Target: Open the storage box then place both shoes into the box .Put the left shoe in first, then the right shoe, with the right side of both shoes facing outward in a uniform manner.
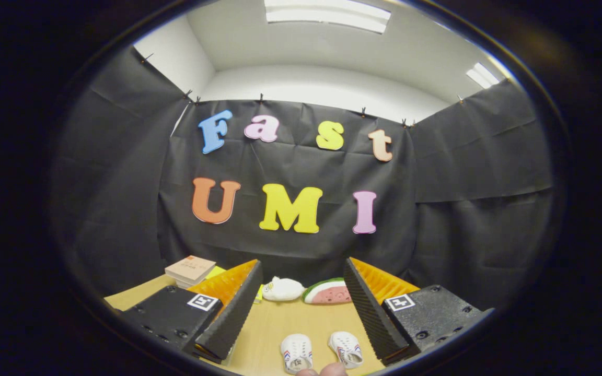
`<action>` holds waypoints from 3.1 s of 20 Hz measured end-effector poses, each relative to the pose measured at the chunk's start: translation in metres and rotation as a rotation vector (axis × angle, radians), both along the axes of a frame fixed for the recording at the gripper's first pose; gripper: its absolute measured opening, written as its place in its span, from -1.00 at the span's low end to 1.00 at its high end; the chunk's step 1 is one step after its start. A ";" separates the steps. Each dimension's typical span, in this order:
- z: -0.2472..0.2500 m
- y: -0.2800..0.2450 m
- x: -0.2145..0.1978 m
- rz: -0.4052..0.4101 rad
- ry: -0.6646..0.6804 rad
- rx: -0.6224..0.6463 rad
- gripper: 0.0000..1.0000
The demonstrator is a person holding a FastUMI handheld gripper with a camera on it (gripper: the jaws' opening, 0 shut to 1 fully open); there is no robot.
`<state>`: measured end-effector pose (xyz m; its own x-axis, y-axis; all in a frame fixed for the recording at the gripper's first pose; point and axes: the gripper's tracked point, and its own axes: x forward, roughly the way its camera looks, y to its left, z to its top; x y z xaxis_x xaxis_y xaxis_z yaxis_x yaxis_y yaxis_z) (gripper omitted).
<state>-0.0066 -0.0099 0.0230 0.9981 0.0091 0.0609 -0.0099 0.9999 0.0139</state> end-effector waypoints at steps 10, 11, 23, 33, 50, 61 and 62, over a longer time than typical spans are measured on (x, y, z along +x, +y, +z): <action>0.003 -0.010 0.001 0.017 0.018 0.006 1.00; 0.004 -0.011 0.002 0.020 0.016 0.007 1.00; -0.081 0.026 0.030 0.481 0.274 0.020 1.00; -0.206 0.096 0.056 0.859 0.634 0.298 1.00; -0.269 0.166 0.054 1.027 1.100 0.670 0.99; -0.222 0.145 0.049 1.013 1.092 0.749 -0.89; -0.219 0.146 0.048 1.013 1.080 0.718 -0.89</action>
